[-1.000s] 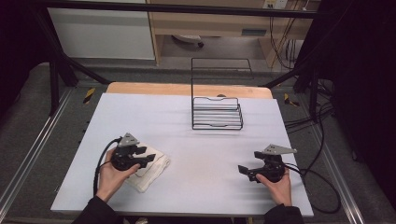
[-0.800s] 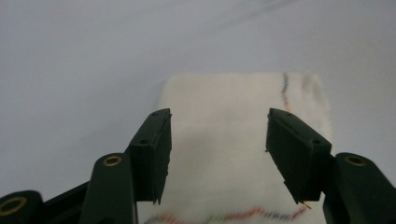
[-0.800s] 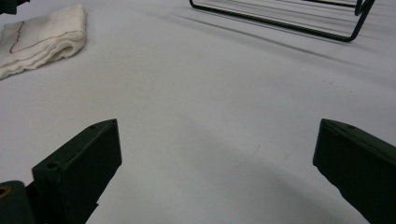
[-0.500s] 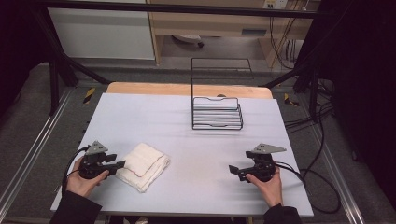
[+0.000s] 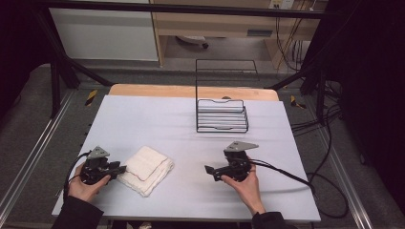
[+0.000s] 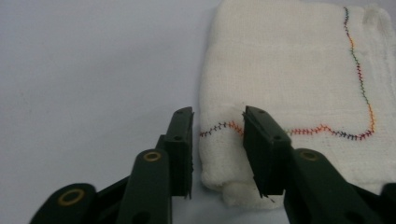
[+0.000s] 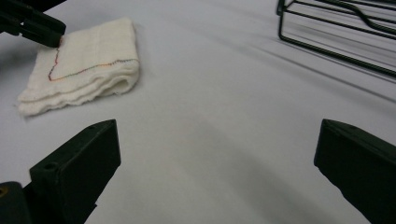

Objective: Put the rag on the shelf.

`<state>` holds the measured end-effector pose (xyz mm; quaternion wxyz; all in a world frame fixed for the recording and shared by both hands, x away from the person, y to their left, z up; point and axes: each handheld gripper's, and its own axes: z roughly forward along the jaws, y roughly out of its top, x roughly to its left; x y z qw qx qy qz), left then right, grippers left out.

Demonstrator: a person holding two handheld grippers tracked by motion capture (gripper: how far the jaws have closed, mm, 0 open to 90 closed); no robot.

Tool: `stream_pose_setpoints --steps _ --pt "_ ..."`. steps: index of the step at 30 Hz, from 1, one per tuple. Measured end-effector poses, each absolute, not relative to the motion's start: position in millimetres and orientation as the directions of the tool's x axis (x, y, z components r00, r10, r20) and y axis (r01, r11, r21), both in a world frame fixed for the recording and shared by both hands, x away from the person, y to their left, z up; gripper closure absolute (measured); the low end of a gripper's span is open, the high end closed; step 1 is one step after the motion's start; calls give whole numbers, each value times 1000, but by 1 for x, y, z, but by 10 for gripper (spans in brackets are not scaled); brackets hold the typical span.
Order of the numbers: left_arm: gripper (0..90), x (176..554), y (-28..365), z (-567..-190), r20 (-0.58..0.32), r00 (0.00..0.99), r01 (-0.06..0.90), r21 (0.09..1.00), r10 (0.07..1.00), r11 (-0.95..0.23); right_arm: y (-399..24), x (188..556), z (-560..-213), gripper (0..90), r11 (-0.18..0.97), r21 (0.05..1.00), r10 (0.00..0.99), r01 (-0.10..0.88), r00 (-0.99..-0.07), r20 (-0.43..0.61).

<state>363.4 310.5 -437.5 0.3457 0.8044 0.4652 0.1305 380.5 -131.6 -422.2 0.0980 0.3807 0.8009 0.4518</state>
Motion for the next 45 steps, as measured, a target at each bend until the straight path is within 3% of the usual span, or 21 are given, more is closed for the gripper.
stream_pose_setpoints --steps 10,20,31,38,45 --pt "761 362 306 -440 -134 518 680 664 845 -311 -71 392 -417 85 338 801 669 494 -725 165" --pt "773 361 306 -440 -115 534 667 666 837 -334 -11 404 -438 304 375 758 660 533 -728 185" --pt "755 361 307 -441 -124 534 664 674 836 -324 9 407 -450 520 360 728 682 583 -697 220" --pt "546 363 310 -439 -107 502 672 673 858 -309 11 405 -454 698 347 706 681 618 -683 263" --pt "400 362 315 -433 -97 466 654 708 879 -269 10 402 -451 832 342 712 678 613 -685 264"
